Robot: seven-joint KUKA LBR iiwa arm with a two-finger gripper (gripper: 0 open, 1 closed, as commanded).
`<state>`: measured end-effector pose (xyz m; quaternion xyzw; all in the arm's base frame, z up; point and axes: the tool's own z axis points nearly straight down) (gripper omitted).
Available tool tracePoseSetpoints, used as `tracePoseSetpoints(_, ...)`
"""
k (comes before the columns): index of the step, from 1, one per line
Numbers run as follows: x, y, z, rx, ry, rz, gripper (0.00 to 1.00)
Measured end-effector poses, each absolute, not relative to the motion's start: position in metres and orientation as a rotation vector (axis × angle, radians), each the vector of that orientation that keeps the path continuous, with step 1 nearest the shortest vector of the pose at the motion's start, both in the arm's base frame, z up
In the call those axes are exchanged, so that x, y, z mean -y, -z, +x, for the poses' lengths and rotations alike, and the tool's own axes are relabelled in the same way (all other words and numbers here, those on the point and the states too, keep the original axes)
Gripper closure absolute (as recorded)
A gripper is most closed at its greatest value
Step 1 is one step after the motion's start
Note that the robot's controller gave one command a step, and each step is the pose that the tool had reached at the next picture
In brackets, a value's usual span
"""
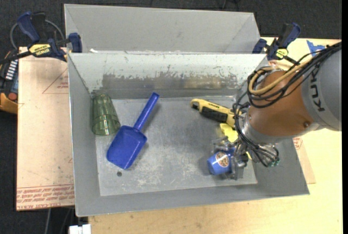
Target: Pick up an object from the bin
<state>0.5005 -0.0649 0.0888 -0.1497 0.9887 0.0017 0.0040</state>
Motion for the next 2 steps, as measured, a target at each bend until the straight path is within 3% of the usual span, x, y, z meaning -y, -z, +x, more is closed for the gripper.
tracePoseSetpoints(2, 0.065, -0.134, 0.501, -3.097, -0.005, -0.467, 1.00)
